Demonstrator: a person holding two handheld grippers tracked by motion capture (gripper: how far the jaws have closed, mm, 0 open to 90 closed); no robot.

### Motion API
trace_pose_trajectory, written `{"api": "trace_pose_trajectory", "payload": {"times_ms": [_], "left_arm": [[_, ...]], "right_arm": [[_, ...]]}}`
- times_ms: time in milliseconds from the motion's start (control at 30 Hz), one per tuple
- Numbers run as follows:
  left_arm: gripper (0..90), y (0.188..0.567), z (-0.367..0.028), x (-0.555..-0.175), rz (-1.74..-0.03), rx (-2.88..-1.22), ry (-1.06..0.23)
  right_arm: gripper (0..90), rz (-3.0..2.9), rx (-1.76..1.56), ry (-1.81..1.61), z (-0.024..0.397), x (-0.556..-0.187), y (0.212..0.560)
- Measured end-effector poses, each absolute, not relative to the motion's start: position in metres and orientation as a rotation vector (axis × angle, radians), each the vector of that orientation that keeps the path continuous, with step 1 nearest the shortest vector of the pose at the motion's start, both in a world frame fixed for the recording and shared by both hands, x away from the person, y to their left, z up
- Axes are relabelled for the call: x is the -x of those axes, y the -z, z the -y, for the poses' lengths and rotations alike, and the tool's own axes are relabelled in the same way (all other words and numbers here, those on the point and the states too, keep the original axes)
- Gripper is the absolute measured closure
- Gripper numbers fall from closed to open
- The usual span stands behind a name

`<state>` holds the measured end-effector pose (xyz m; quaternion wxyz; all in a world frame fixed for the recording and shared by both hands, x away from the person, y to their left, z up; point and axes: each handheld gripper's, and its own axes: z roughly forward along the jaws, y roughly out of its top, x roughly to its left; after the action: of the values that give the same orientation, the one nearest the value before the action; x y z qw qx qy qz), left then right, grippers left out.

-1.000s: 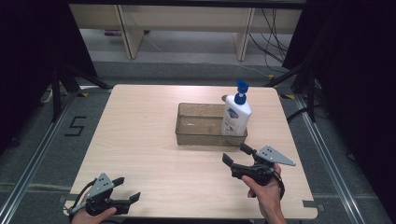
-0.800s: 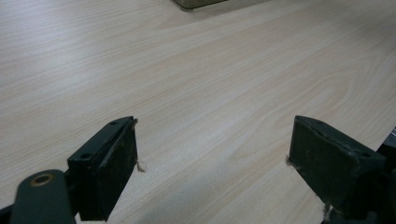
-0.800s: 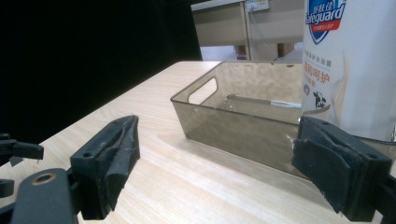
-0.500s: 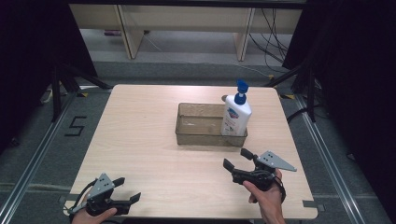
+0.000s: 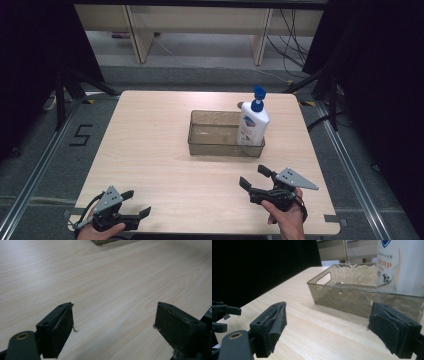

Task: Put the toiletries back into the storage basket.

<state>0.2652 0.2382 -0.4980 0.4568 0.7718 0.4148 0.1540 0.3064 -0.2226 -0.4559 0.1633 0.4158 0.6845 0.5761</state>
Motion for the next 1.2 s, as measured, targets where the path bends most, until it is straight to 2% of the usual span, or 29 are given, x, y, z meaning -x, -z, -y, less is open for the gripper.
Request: {"api": "trace_pose_trajectory", "payload": {"times_ms": [1200], "left_arm": [[14.8,0.500,-0.236,-0.266,-1.001,-1.926,-0.364]], "right_arm": [[15.1,-2.011,-1.208,-1.583,0.234,-0.281,0.477]]}}
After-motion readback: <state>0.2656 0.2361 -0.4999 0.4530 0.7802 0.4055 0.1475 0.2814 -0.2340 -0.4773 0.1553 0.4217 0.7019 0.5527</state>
